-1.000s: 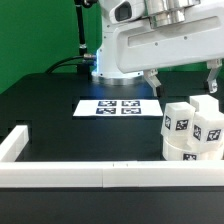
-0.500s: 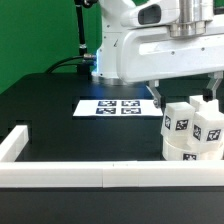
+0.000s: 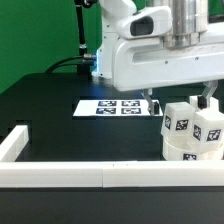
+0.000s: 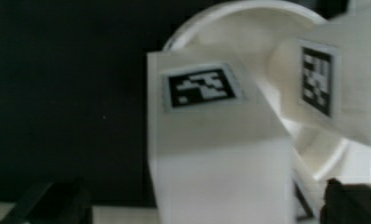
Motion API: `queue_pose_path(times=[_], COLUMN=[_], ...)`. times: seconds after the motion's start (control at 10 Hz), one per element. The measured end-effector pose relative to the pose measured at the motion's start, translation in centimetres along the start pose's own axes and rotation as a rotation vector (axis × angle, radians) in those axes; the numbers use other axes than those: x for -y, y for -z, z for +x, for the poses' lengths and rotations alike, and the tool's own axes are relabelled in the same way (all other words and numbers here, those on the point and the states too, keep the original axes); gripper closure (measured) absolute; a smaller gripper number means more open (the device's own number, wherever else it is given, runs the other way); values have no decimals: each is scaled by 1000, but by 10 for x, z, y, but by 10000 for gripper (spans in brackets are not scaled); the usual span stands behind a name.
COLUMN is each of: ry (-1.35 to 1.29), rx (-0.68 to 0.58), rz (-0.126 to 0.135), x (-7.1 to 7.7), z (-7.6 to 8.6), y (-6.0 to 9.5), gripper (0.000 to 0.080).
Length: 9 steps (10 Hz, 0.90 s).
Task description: Assemble stool
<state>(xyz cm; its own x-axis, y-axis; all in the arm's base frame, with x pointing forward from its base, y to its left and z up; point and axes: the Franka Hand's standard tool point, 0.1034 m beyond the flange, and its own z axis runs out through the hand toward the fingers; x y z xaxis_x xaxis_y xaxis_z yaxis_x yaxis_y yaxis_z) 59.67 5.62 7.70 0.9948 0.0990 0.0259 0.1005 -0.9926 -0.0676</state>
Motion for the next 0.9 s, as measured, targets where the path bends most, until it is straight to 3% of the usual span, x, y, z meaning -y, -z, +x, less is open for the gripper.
queue_pose_path(times=[0.5,0.7,0.8,0.9], ry=[-53,-91,-164,-221], rx=[-7,-7,-8,-8], rz=[-5,-4,-3,-3], x=[0,0,-1,-2], z=[0,0,0,0], y=[-4,-4,-4,-4], gripper=[150,409,409,465])
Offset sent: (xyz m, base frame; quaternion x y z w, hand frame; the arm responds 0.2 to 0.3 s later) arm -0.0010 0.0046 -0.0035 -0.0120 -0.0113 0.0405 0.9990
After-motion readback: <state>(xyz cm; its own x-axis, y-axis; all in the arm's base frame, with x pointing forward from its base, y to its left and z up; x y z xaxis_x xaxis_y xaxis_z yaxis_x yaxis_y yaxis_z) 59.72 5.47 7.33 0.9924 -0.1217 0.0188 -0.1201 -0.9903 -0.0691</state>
